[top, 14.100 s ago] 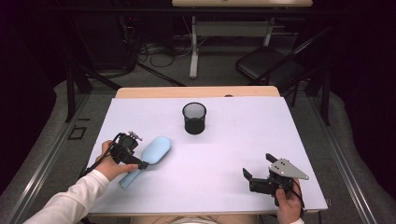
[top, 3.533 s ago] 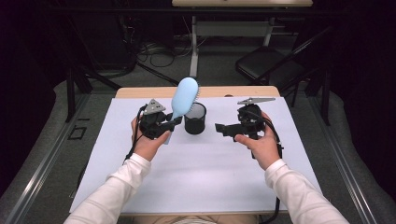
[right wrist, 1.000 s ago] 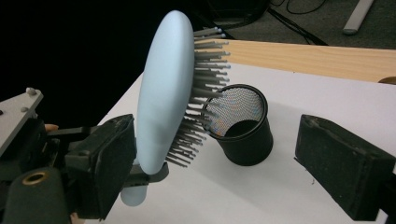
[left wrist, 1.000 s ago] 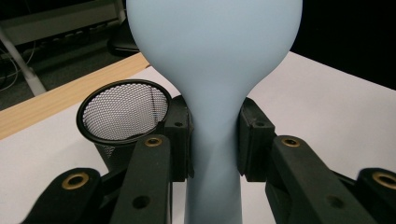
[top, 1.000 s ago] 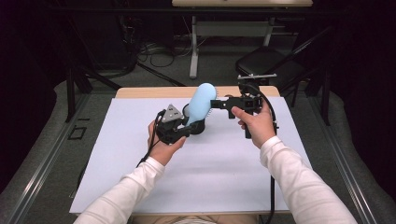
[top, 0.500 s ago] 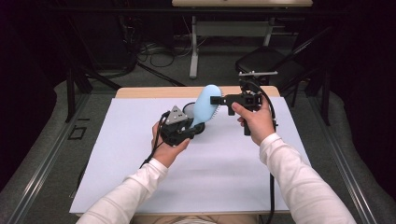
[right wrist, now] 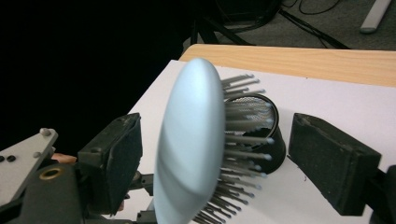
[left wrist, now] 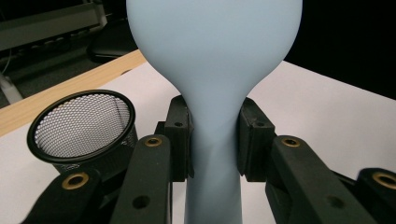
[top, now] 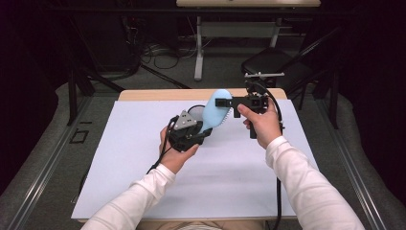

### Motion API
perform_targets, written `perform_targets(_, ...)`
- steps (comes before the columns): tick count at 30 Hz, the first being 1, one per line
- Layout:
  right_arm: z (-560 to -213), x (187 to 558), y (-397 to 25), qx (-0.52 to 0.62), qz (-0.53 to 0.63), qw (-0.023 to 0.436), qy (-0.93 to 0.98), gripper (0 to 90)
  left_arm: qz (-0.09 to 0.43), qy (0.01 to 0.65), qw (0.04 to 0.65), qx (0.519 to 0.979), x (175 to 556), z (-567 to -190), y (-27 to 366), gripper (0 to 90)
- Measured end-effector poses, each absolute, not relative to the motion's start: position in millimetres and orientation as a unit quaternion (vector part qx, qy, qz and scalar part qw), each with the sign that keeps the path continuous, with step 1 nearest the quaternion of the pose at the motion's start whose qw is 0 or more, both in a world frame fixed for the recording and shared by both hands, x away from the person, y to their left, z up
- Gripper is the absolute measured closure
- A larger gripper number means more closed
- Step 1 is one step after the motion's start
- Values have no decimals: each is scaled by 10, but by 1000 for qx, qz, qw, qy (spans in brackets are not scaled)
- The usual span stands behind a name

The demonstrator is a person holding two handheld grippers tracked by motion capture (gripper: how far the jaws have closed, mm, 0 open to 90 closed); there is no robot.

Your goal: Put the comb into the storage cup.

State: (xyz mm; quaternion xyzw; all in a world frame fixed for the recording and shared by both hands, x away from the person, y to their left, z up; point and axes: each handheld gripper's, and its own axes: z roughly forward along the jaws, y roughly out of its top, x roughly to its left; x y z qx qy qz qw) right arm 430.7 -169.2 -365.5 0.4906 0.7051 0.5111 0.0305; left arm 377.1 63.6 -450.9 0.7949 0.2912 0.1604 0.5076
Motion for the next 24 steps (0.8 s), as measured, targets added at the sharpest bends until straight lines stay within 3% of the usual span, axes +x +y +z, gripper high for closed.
perform_targets(24, -3669, 4348, -1709, 498, 518, 9, 695, 304, 155, 283, 515, 794, 3733, -4512, 552, 696)
